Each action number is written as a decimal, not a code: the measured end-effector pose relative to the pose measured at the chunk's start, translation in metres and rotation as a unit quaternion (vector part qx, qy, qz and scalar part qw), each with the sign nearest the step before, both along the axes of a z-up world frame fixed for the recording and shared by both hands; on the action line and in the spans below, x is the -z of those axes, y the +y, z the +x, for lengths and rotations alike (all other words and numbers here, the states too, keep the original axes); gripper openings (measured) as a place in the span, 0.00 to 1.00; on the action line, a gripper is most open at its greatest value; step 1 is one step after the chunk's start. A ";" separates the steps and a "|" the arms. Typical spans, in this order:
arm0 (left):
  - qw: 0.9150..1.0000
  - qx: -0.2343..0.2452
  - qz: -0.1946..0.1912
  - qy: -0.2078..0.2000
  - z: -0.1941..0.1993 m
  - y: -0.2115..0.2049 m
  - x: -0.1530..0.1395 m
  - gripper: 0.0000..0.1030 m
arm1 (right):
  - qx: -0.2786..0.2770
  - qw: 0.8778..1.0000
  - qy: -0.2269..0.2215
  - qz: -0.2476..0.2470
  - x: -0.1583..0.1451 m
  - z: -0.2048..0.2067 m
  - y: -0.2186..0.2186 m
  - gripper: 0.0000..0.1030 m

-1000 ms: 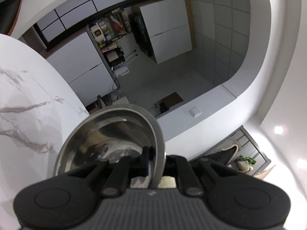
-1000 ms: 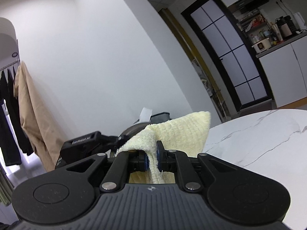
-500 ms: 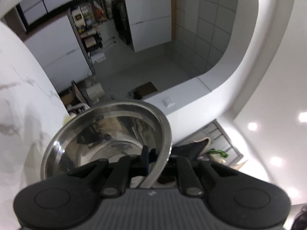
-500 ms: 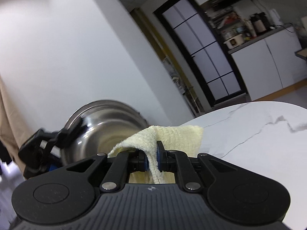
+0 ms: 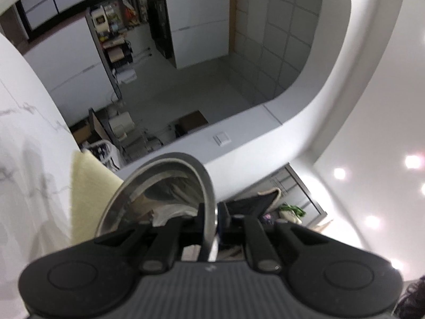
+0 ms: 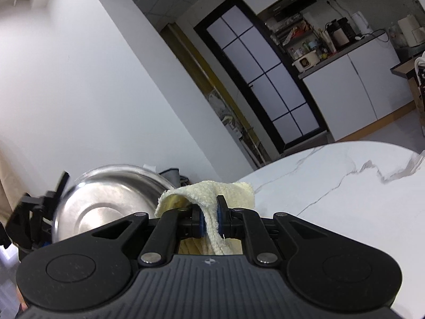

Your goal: Clean bowl

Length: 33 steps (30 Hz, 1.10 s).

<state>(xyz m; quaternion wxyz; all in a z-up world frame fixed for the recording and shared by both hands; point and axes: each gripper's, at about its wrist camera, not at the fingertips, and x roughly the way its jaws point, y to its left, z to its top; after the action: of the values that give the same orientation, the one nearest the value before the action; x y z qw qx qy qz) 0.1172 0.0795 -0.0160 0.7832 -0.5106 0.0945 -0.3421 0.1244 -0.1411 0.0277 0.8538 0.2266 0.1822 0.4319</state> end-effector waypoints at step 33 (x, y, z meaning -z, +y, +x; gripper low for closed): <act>0.873 -0.212 0.435 0.064 -0.003 -0.035 -0.043 0.08 | 0.185 0.973 -0.086 -0.106 -0.019 -0.007 -0.050 0.11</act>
<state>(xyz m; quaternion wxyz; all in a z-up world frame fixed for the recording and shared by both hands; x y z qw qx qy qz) 0.1139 0.0448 0.0272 0.9720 -0.1467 0.1738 -0.0588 0.1170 -0.1911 0.0471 0.9504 0.1271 0.1077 0.2626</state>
